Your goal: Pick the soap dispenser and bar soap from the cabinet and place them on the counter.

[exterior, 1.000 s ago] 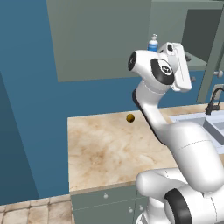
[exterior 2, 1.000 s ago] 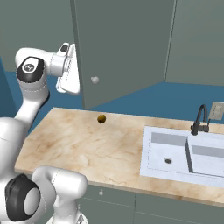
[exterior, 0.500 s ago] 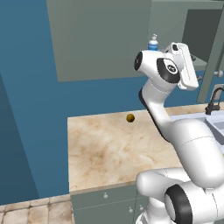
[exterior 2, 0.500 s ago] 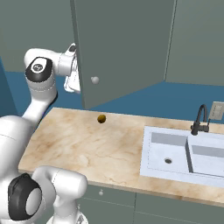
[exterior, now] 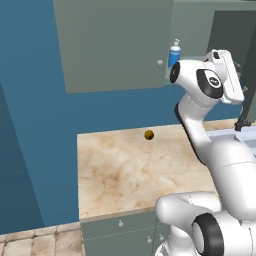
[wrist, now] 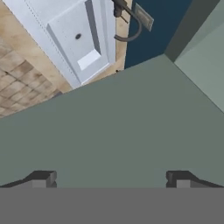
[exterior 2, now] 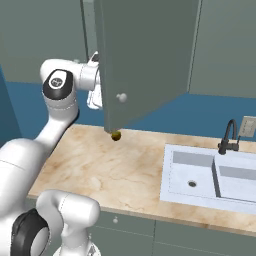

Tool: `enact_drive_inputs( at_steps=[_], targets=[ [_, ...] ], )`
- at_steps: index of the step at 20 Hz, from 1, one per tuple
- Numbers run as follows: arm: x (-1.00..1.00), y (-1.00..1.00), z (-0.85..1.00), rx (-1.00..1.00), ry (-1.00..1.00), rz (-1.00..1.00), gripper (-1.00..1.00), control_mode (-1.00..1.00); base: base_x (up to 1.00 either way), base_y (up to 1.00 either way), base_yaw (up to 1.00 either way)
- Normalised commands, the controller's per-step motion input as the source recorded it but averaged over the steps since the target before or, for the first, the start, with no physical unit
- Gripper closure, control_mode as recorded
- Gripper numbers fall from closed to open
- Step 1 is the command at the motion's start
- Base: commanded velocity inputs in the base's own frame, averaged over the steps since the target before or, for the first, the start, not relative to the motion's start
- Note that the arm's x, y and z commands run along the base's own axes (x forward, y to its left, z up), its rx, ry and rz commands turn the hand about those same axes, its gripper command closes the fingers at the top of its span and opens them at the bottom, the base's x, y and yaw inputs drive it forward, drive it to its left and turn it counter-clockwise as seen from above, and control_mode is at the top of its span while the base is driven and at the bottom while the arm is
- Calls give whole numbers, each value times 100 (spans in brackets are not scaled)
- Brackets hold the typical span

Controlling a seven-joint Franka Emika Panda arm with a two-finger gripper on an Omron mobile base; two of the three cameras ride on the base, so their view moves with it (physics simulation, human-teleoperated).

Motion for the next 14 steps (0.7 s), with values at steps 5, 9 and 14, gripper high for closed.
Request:
enact_drive_inputs(
  at_steps=[5, 9, 14],
  targets=[
    [-20, -50, 0, -3, 0, 0, -100, -100, 0, 0, 0],
    [-18, -52, 0, -2, 0, 0, -100, -100, 0, 0, 0],
    [-9, -49, 0, -1, 0, 0, -100, -100, 0, 0, 0]
  ],
)
